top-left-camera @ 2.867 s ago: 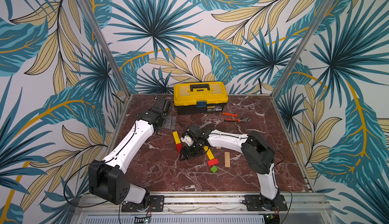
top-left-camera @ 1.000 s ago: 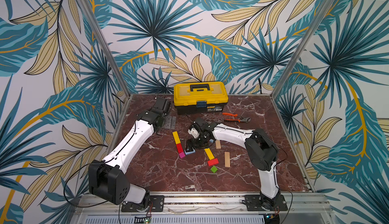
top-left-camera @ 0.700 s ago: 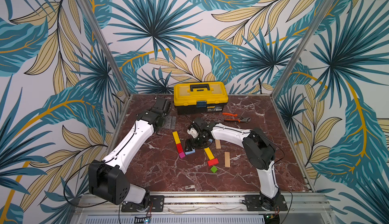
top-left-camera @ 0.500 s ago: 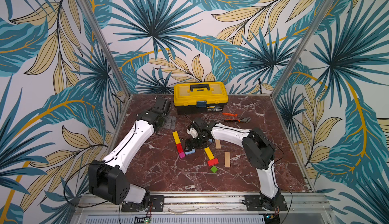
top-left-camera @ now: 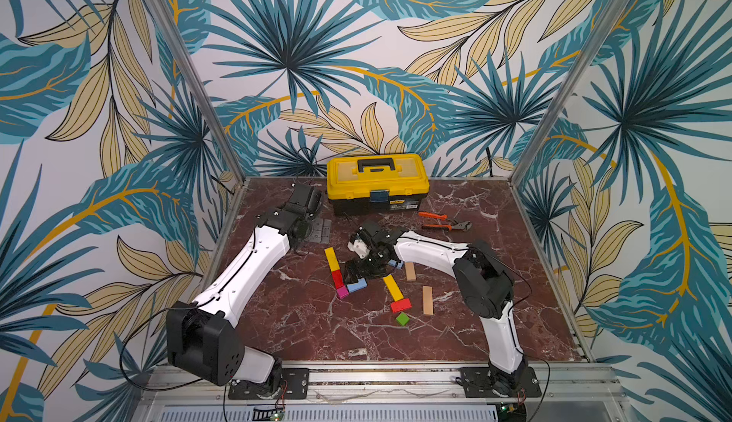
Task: Assemble the letter v with building blocks
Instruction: Assemble the building block at the center of the board.
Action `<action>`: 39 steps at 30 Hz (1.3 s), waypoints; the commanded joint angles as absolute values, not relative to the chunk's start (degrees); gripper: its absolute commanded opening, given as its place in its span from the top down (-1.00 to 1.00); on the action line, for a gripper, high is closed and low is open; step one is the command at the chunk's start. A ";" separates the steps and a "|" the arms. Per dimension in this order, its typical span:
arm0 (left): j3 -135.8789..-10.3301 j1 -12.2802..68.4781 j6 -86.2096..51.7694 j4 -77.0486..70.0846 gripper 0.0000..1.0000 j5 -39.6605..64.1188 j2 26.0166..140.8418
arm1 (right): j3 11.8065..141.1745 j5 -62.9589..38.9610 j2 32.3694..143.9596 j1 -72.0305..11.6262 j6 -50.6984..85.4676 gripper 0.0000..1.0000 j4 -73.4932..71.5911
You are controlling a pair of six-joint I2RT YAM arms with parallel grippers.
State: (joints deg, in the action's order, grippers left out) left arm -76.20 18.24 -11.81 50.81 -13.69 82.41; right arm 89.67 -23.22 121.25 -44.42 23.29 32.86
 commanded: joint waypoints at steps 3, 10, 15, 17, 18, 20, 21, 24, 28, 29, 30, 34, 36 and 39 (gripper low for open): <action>-75.48 17.71 -11.25 49.92 -0.99 -13.62 82.70 | 90.35 -23.82 122.92 -44.91 22.49 -0.72 33.35; -75.52 17.67 -11.33 49.96 -0.99 -13.51 82.70 | 91.13 -23.82 123.35 -44.92 22.37 -0.72 33.57; -75.52 17.71 -11.25 49.92 -0.99 -13.45 82.71 | 91.73 -23.65 123.69 -44.94 22.35 -0.72 33.78; -75.50 17.62 -11.24 49.93 -0.99 -13.45 82.70 | 91.91 -23.82 123.82 -44.95 22.36 -0.72 33.76; -75.54 17.67 -11.25 49.93 -0.99 -13.45 82.68 | 92.03 -23.65 123.77 -44.99 22.40 -0.72 33.78; -75.50 17.66 -11.25 49.97 -0.99 -13.45 82.70 | 92.12 -23.26 123.70 -45.00 22.17 -0.72 34.14; -75.51 17.64 -11.22 49.94 -0.99 -13.45 82.64 | 92.16 -22.60 123.45 -44.95 22.02 -0.72 34.48; -75.49 17.67 -11.25 49.92 -0.99 -13.45 82.71 | 92.17 -18.85 121.53 -44.96 21.04 -0.72 36.02; -75.53 17.67 -11.47 50.02 -0.99 -13.99 82.57 | 92.14 -12.15 117.73 -44.91 19.77 -0.72 39.51; -75.55 17.67 -11.63 50.02 -0.99 -14.36 82.46 | 91.92 -9.92 116.53 -44.92 19.41 -0.72 40.70; -75.50 17.62 -11.69 50.01 -0.99 -14.57 82.31 | 91.49 -7.91 115.48 -44.91 19.11 -0.72 41.62; -75.50 17.63 -11.93 49.92 -0.99 -14.75 81.74 | 87.84 0.88 110.64 -44.91 18.19 -0.72 44.80; -75.56 17.59 -11.93 49.92 -0.99 -14.60 81.64 | 86.09 4.43 109.15 -44.91 18.05 -0.69 46.69; -75.59 17.58 -11.95 49.92 -0.99 -14.41 81.58 | 83.16 7.63 107.87 -44.91 18.14 -0.65 47.89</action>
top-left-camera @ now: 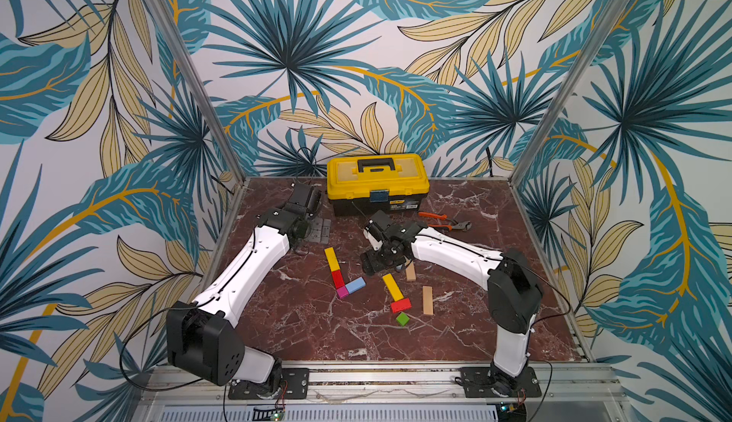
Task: Assemble the letter v with building blocks
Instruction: Assemble the building block at the center of the board, then pick up the building block from the center of the board.
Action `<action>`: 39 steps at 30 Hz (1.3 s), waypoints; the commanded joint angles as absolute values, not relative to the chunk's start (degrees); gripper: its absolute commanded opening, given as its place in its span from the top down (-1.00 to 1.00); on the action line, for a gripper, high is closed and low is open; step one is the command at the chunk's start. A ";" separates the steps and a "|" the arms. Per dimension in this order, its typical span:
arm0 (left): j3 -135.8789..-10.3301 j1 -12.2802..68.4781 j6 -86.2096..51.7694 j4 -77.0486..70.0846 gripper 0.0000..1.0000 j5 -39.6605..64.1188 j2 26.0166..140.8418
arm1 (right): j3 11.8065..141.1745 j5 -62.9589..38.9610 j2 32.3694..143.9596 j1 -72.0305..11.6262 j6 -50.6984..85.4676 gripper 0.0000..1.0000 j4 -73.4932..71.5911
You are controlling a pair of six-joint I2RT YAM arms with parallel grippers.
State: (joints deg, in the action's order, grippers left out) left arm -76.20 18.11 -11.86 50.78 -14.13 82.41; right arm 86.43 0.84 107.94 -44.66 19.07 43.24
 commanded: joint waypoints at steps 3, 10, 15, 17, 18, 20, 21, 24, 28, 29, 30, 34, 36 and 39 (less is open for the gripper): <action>-75.66 17.56 -11.95 49.94 -0.99 -14.33 81.62 | 80.48 9.40 107.32 -44.91 18.68 -0.61 47.97; -75.58 17.58 -11.94 50.00 -0.99 -14.15 81.56 | 78.48 9.11 108.16 -44.91 18.81 -0.56 47.12; -75.52 17.58 -11.95 49.92 -0.99 -14.06 81.46 | 76.75 7.30 109.01 -44.96 19.00 -0.55 45.88; -75.50 17.58 -11.94 50.03 -0.99 -14.06 81.49 | 75.85 6.47 109.49 -45.00 19.28 -0.54 45.13; -75.56 17.55 -11.95 49.96 -0.99 -14.06 81.55 | 75.66 6.26 109.68 -44.99 19.32 -0.54 44.97; -75.54 17.56 -11.89 49.98 -0.99 -14.06 81.63 | 75.33 5.93 110.12 -45.00 19.57 -0.51 44.56; -75.55 17.58 -11.86 49.95 -0.99 -14.06 81.63 | 75.29 5.71 110.25 -45.00 19.61 -0.50 44.35; -75.50 17.57 -11.82 50.02 -0.99 -14.06 81.64 | 75.54 5.22 110.95 -45.00 19.84 -0.46 44.07; -75.50 17.56 -11.84 50.00 -0.99 -14.06 81.65 | 76.02 5.22 111.96 -45.00 19.56 -0.38 44.52; -75.53 17.54 -11.86 49.96 -0.99 -14.06 81.61 | 76.07 5.36 112.12 -45.00 19.57 -0.36 44.50; -75.58 17.56 -11.87 50.01 -0.99 -13.98 81.61 | 76.06 5.44 112.31 -45.00 19.55 -0.35 44.52; -75.61 17.53 -11.82 49.92 -0.99 -13.80 81.72 | 76.34 5.28 112.93 -45.08 19.60 -0.20 44.44; -75.64 17.58 -11.85 49.96 -0.99 -13.80 81.82 | 76.68 5.10 113.10 -45.09 19.61 -0.13 44.18; -75.61 17.60 -11.86 49.98 -0.99 -13.80 81.67 | 77.99 4.92 113.74 -45.09 19.49 0.04 44.41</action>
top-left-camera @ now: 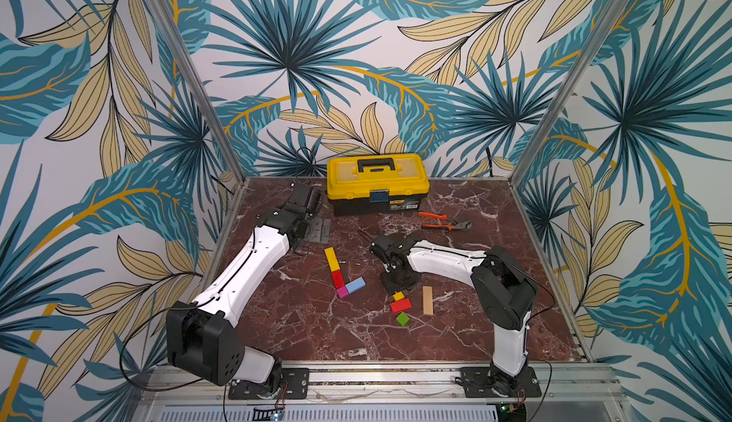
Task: Assemble the letter v with building blocks
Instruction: Pick up the building block from the center of the board.
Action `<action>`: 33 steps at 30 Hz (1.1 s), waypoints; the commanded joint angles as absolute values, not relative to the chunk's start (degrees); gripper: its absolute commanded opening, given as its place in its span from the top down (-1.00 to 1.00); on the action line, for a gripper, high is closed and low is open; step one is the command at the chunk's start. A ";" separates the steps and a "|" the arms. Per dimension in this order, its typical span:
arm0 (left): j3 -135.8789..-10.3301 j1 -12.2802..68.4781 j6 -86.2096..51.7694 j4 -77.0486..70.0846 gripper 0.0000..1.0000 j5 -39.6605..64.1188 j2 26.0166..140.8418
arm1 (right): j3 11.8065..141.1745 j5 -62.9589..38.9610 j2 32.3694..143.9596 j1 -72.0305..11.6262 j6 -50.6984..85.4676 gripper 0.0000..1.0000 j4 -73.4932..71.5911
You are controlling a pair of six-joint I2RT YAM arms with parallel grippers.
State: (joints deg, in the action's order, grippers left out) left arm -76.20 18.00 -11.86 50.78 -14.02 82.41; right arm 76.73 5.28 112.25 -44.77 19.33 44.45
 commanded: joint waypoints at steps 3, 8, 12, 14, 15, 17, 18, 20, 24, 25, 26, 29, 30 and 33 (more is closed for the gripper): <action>-75.62 17.58 -11.84 49.99 -0.99 -13.80 81.71 | 79.37 4.94 114.27 -45.09 19.27 0.18 44.67; -75.71 17.55 -11.86 50.00 -0.99 -13.72 81.77 | 83.37 5.52 115.67 -45.09 19.27 0.41 45.61; -75.75 17.53 -11.85 49.93 -0.99 -13.63 81.77 | 87.78 6.32 117.73 -45.09 19.86 0.48 47.10; -75.70 17.55 -11.87 49.93 -0.99 -13.55 81.83 | 89.91 6.71 119.22 -45.05 19.97 0.48 47.42; -75.76 17.53 -11.94 49.93 -0.99 -13.54 81.86 | 91.26 6.90 120.04 -45.00 20.18 0.49 47.77; -75.77 17.52 -11.95 49.94 -0.99 -13.46 81.96 | 94.01 7.27 122.15 -44.91 20.43 0.49 48.90; -75.77 17.58 -11.93 49.92 -0.99 -13.45 81.97 | 95.53 7.20 123.16 -44.91 20.63 0.49 49.37; -75.76 17.53 -11.95 49.92 -0.99 -13.45 81.92 | 97.81 6.98 124.62 -44.82 20.72 0.49 49.66; -75.84 17.57 -11.95 49.92 -0.99 -13.54 81.98 | 101.57 6.12 127.11 -43.97 20.92 0.49 50.44; -75.85 17.54 -11.95 49.94 -0.99 -13.53 81.99 | 102.21 5.94 127.64 -43.79 21.00 0.49 50.71; -75.85 17.56 -11.93 49.92 -0.99 -13.45 82.05 | 102.93 5.84 128.19 -43.60 21.00 0.49 51.07; -75.97 17.58 -12.04 49.92 -0.99 -13.35 82.08 | 104.12 5.64 129.34 -43.18 20.98 0.48 51.15; -76.00 17.50 -12.04 49.92 -0.99 -13.36 82.09 | 104.59 5.39 129.73 -43.08 21.00 0.48 51.34; -75.99 17.58 -12.05 49.92 -0.99 -13.27 82.18 | 105.39 4.23 130.64 -42.57 21.45 0.46 51.29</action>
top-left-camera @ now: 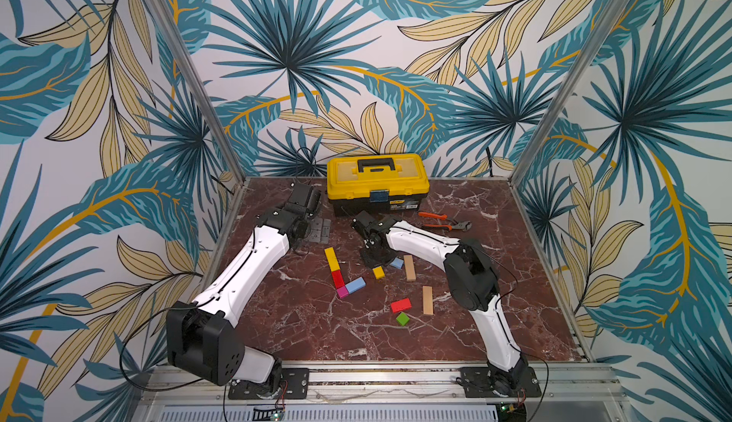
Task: Assemble the letter v with building blocks
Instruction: Pick up the building block from the center of the board, then place the building block at the center of the board.
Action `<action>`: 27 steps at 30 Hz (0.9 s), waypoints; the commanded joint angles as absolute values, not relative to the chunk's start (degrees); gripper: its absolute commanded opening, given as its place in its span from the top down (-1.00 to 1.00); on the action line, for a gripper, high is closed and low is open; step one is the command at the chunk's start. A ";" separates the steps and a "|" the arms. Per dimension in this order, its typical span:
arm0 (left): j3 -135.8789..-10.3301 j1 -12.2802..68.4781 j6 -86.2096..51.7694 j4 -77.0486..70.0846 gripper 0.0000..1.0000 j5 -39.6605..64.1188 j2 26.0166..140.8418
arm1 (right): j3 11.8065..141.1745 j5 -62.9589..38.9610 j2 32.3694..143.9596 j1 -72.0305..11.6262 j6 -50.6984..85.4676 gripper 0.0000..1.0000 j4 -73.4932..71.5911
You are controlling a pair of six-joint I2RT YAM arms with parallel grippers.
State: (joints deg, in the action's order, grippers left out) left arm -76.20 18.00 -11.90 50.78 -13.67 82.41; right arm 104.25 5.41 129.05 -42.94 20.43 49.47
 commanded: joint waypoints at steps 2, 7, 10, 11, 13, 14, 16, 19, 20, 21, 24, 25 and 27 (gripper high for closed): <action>-75.95 17.53 -12.04 49.92 -0.99 -13.27 82.23 | 105.46 3.78 131.09 -42.46 21.69 0.41 50.98; -75.98 17.52 -12.04 49.92 -0.99 -13.19 82.31 | 105.81 3.44 131.52 -42.48 21.74 0.26 50.97; -76.00 17.58 -12.03 49.92 -0.99 -13.18 82.34 | 105.41 3.04 131.07 -42.48 21.97 0.11 50.69; -75.96 17.57 -12.04 49.92 -0.99 -13.21 82.29 | 105.02 2.83 130.67 -42.51 22.05 0.03 50.29; -76.01 17.53 -12.04 49.92 -0.99 -13.18 82.34 | 103.89 2.72 129.58 -42.50 22.06 -0.17 49.37; -75.99 17.50 -12.04 49.92 -0.99 -13.18 82.34 | 103.27 2.72 128.84 -42.47 22.21 -0.29 48.99; -75.95 17.58 -12.05 49.94 -0.99 -13.18 82.31 | 102.13 2.42 127.30 -42.50 22.58 -0.42 48.38; -75.94 17.54 -12.02 49.92 -0.99 -13.18 82.35 | 99.01 1.69 124.21 -42.44 23.39 -0.51 46.80; -75.99 17.51 -12.04 49.95 -0.99 -13.18 82.30 | 97.64 1.18 123.15 -42.42 23.69 -0.51 46.08; -75.94 17.57 -12.04 49.92 -0.99 -13.14 82.31 | 96.40 0.66 122.12 -42.37 24.03 -0.51 45.57; -76.04 17.50 -12.04 49.94 -0.99 -13.10 82.33 | 92.72 -0.98 119.91 -42.18 25.25 -0.51 43.54; -75.97 17.51 -12.04 49.87 -0.99 -13.14 82.31 | 91.67 -1.51 119.34 -42.11 25.60 -0.51 42.93; -75.97 17.56 -11.97 49.91 -0.99 -13.03 82.35 | 89.54 -2.74 118.30 -41.93 26.64 -0.52 41.43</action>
State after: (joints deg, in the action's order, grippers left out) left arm -76.20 17.98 -11.97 50.76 -13.43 82.41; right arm 92.31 -0.36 120.46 -42.26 24.47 43.99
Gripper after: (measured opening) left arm 0.995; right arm 0.758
